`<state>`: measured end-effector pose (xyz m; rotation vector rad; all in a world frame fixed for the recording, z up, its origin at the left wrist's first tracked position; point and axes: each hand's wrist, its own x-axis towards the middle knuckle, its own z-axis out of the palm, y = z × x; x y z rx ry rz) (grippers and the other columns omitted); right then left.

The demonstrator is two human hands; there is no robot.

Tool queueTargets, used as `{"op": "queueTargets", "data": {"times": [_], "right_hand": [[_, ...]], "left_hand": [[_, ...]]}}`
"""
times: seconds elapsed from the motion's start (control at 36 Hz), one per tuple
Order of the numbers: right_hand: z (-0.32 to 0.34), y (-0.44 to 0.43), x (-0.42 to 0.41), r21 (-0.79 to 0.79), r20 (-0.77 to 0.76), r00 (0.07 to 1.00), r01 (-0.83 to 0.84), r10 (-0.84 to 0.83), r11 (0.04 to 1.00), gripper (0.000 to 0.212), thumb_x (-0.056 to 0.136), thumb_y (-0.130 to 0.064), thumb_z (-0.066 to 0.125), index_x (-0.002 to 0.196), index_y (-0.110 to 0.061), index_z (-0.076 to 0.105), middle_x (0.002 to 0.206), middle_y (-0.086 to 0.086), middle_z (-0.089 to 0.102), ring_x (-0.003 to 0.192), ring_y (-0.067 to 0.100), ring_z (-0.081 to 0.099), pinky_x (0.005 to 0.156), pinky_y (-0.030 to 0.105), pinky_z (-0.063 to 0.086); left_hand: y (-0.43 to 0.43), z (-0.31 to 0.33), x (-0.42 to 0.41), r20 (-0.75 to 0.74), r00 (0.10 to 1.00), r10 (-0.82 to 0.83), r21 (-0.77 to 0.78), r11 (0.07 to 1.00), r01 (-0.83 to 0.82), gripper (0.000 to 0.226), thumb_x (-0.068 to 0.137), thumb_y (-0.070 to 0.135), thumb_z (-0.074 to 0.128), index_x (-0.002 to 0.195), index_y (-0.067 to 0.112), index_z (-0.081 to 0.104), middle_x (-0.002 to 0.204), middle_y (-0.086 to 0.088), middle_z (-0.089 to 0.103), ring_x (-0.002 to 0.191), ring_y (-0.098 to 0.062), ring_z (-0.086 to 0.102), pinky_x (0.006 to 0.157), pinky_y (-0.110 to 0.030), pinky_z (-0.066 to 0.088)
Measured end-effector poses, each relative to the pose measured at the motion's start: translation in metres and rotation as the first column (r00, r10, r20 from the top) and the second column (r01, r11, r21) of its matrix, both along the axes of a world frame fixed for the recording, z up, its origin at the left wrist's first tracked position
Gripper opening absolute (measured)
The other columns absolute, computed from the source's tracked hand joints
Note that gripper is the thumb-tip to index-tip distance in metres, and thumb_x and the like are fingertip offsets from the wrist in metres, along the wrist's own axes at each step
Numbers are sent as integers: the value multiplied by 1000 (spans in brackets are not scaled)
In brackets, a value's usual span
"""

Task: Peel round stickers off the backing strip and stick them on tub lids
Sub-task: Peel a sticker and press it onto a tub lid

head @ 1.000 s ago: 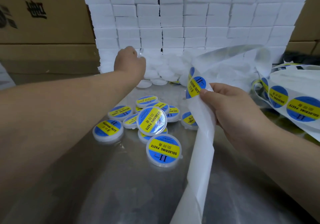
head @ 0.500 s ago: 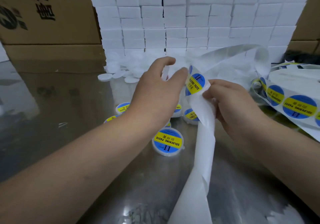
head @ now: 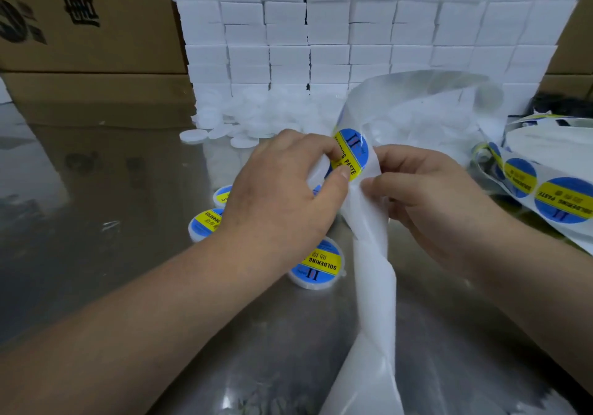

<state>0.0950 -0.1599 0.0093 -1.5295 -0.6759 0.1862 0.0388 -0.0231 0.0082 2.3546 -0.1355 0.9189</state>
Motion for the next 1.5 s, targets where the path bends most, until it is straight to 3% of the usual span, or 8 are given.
{"op": "queueTargets", "data": {"times": [0.31, 0.44, 0.64, 0.86, 0.94, 1.06, 1.31, 1.5], "right_hand": [[1, 1, -5, 5, 73, 997, 0, 0, 1000, 29, 77, 14, 51, 68, -11, 65, 57, 0, 64, 49, 6, 57, 46, 13, 42], [0, 1, -5, -46, 134, 991, 33, -26, 998, 30, 78, 8, 55, 66, -16, 67, 69, 7, 66, 63, 15, 59, 63, 29, 49], [0, -1, -1, -113, 207, 972, 135, -110, 984, 30, 79, 8, 51, 69, -16, 66, 67, 2, 65, 62, 11, 55, 60, 26, 45], [1, -2, 2, -6, 267, 905, 345, -331, 939, 52, 78, 7, 48, 96, -42, 49, 79, -16, 61, 51, 4, 49, 48, 15, 40], [2, -5, 1, 17, 395, 828, 428, -399, 904, 60, 75, 7, 46, 101, -47, 46, 88, -21, 58, 45, 5, 40, 43, 11, 35], [3, -4, -4, 7, 333, 857, 415, -393, 910, 47, 74, 7, 42, 77, -33, 66, 50, -4, 45, 40, 6, 34, 38, 12, 30], [5, -1, -6, 103, 36, 983, 174, -179, 979, 25, 73, -17, 55, 52, -13, 68, 53, 3, 62, 49, 13, 53, 42, 14, 41], [5, -4, 4, 73, 32, 966, 253, -256, 965, 27, 71, -39, 61, 56, -20, 72, 59, -2, 65, 64, 12, 58, 69, 31, 47]], "left_hand": [[0, -6, 1, -27, 999, -18, 11, 1000, 18, 33, 72, 49, 51, 99, 33, 63, 90, 14, 53, 95, -9, 50, 79, -19, 36], [1, -6, 3, -25, 1000, -13, 22, 1000, 13, 32, 74, 54, 52, 96, 34, 62, 89, 15, 52, 94, -7, 49, 77, -15, 35], [9, -2, 8, -36, 997, 61, -267, 961, -69, 8, 82, 35, 59, 76, 39, 55, 89, 15, 60, 83, -1, 54, 74, -15, 41], [28, 7, 16, 78, 974, 214, -504, 851, -146, 19, 89, 33, 53, 70, 33, 53, 49, 21, 48, 44, 3, 43, 41, -8, 29], [24, 5, 14, 62, 981, 186, -461, 877, -138, 11, 89, 34, 53, 78, 32, 55, 60, 21, 53, 54, 5, 46, 49, -8, 34], [16, -2, 11, 53, 986, 160, -314, 940, -136, 16, 87, 39, 53, 95, 27, 59, 101, 5, 60, 92, -8, 52, 80, -24, 40], [16, -3, 9, 113, 979, 167, -176, 973, -146, 24, 83, 46, 58, 102, 31, 55, 98, 13, 46, 94, -4, 43, 70, -18, 28], [15, -1, 7, 105, 984, 143, -157, 980, -126, 34, 70, 49, 67, 97, 37, 51, 87, 24, 41, 98, -1, 41, 71, -15, 27]]}}
